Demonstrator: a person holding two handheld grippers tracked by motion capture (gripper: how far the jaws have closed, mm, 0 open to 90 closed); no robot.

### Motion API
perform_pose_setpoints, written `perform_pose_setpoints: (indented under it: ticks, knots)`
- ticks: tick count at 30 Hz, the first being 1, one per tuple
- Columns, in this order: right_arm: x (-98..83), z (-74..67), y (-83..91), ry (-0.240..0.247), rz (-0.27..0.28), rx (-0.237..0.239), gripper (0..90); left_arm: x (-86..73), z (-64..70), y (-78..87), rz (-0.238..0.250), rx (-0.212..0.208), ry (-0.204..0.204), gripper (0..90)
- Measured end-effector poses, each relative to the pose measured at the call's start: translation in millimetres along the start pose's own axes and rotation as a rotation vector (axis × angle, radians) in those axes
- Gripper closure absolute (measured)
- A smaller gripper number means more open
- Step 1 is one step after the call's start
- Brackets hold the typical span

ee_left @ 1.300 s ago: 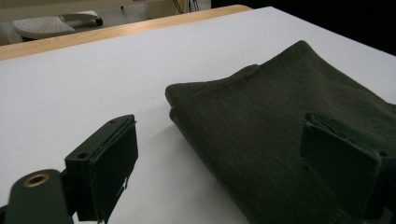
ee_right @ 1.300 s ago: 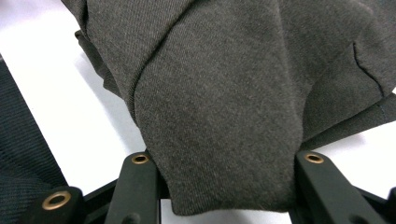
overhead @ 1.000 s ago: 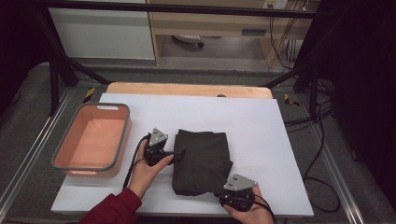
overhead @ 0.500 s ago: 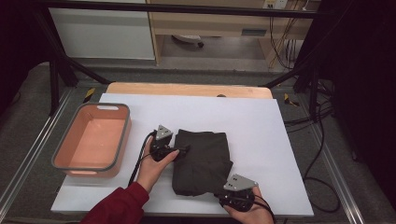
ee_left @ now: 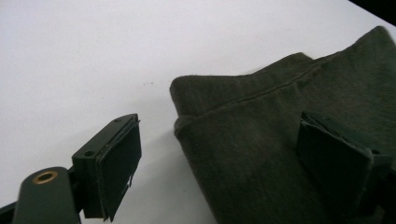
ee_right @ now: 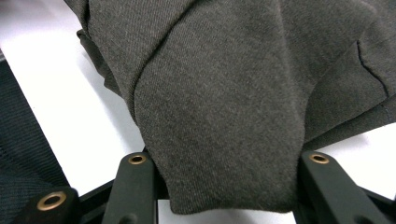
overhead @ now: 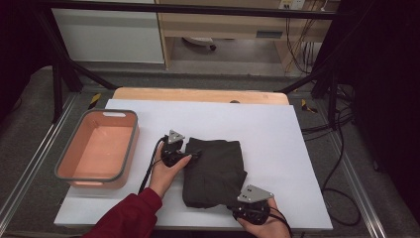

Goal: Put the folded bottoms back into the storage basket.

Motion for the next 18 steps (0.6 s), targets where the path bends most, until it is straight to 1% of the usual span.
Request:
perform_pose_setpoints:
  ticks: [1,2,3,4,5,7,8,9,12,13,15,16,18]
  knots:
    - [0.0,0.0,0.0,0.000,0.000,0.001,56.6,-0.7,-1.1,-2.0,-0.006,-0.002,0.008,14.0]
    - [0.0,0.0,-0.1,-0.001,0.000,0.001,56.5,-3.7,-3.8,-5.8,-0.027,-0.013,0.024,13.8]
    - [0.0,-0.1,-0.1,0.000,0.001,0.003,56.3,-3.7,-3.8,-5.8,-0.027,-0.013,0.024,13.7]
    - [0.1,-0.3,-0.1,-0.002,0.000,0.004,56.2,-5.9,-5.5,-8.3,-0.044,-0.027,0.043,14.1]
    - [0.1,-0.3,-0.3,-0.001,0.002,0.002,56.2,-5.9,-5.5,-8.3,-0.044,-0.027,0.043,15.0]
    - [0.1,-0.2,-0.1,-0.001,0.000,0.004,56.2,-7.1,-5.7,-9.9,-0.053,-0.054,0.062,19.2]
    - [0.1,-0.3,-0.1,-0.002,0.000,0.005,56.1,-7.8,-5.9,-10.5,-0.059,-0.074,0.080,21.6]
    - [0.1,-0.3,-0.1,-0.002,0.000,0.005,56.1,-8.5,-6.0,-11.1,-0.065,-0.088,0.098,21.6]
    - [0.2,-0.1,-0.4,-0.003,0.003,0.006,56.1,-10.9,-6.1,-13.0,-0.084,-0.120,0.120,28.0]
    - [0.2,-0.1,-0.4,-0.003,0.003,0.006,56.1,-12.0,-5.6,-13.9,-0.091,-0.132,0.132,28.0]
    - [0.2,0.0,-0.5,-0.003,0.003,0.007,56.1,-13.3,-4.8,-14.5,-0.095,-0.159,0.154,33.1]
    - [0.2,0.0,-0.4,-0.006,0.001,0.009,56.2,-13.4,-3.8,-14.6,-0.099,-0.179,0.165,40.9]
    - [0.3,0.0,-0.5,-0.008,0.001,0.009,56.2,-13.5,-2.6,-14.2,-0.102,-0.194,0.173,46.3]
Point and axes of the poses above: each handheld gripper's, and its own axes: y roughly backward along the jaws, x roughly out of its top, z roughly to its right, the point moved 5 cm from there along -y, roughly forward along the jaws, and after that the axes turned 5 degrees about y, right-handed, at the moved point
